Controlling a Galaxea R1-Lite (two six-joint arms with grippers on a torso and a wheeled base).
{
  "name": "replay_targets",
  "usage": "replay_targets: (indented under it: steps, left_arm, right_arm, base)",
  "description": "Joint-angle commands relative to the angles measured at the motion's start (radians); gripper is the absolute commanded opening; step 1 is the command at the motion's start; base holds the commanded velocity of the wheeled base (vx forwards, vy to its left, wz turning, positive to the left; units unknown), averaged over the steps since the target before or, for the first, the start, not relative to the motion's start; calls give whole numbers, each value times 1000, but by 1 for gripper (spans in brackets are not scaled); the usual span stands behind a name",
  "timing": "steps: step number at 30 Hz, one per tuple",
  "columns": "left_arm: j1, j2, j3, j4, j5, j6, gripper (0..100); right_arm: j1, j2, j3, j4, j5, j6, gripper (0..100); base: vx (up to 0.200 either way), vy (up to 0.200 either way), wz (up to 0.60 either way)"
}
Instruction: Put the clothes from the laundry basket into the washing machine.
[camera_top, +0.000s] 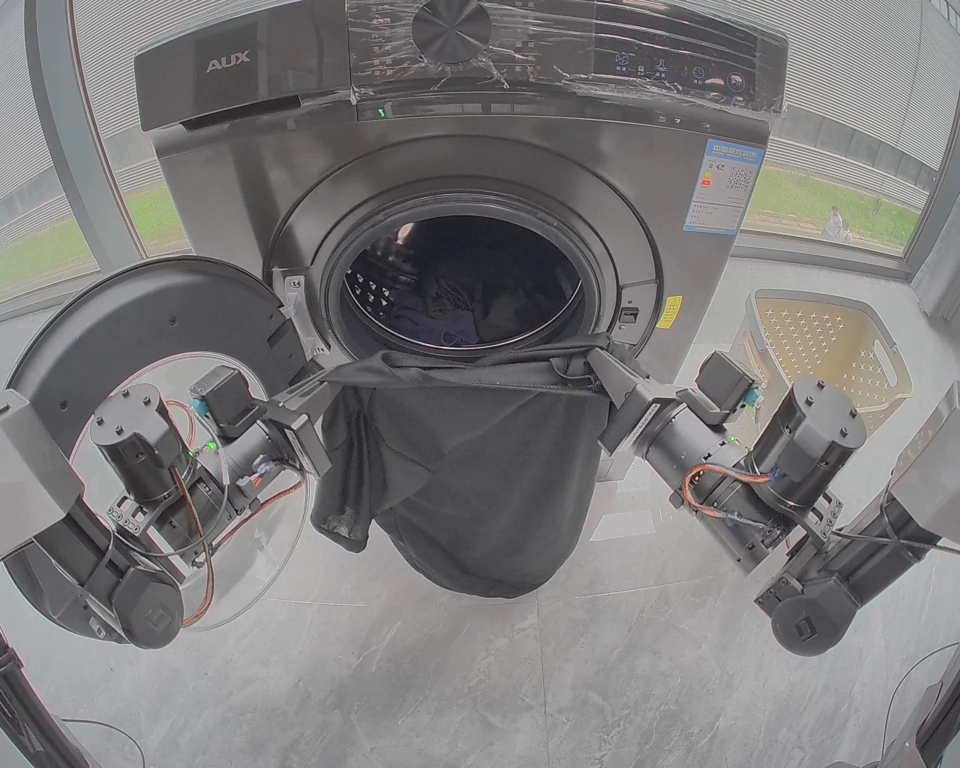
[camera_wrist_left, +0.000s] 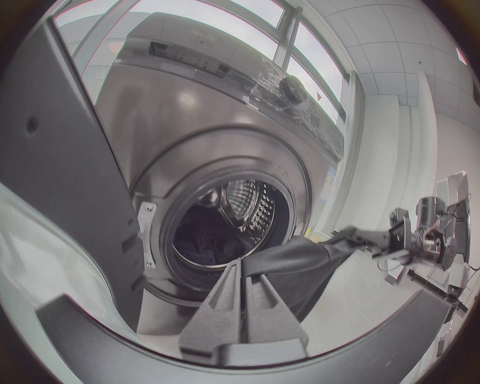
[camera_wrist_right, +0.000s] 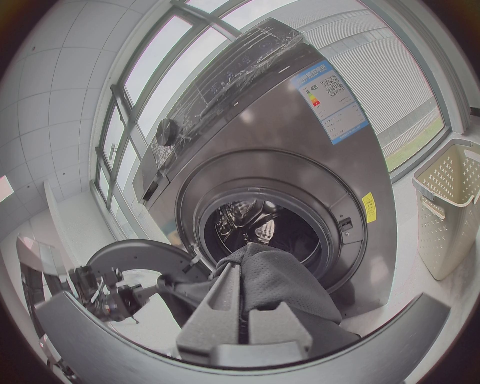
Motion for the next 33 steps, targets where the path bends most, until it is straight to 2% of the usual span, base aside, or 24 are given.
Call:
replay_targets:
  steps: [1, 7, 12, 20, 22, 24, 29, 30, 33]
  left_arm:
    - [12, -30, -46, -8, 5, -3, 0]
    - [12, -72, -55, -9, 5, -23, 0]
    - [3, -76, -58, -8, 5, -21, 0]
    - [-1, -75, -56, -9, 2, -20, 0]
    - [-6, -76, -64, -9, 1, -18, 0]
    - [-14, -76, -61, -11, 1, -18, 0]
    - [-34, -81, -49, -12, 1, -16, 0]
    - [-34, -84, -49, -12, 1, -16, 0]
    - [-34, -92, -49, -11, 1, -16, 0]
  right_arm:
    - [13, 0, 48, 0, 2, -17, 0]
    - [25, 6, 65, 0, 1, -21, 0]
    - [28, 6, 106, 2, 7, -24, 0]
    - [46, 89, 109, 3, 7, -34, 0]
    - [66, 135, 146, 2, 5, -78, 0]
    - [74, 169, 158, 2, 5, -100, 0]
    - [105, 235, 109, 0, 7, -106, 0]
    - [112, 243, 97, 0, 5, -104, 100]
    - [120, 246, 77, 0, 4, -93, 100]
  base:
    - [0, 0, 0]
    - [0, 0, 0]
    - [0, 0, 0]
    - [0, 0, 0]
    - [0, 0, 0]
    - [0, 0, 0]
    - [0, 0, 0]
    - [0, 0, 0]
    - [0, 0, 0]
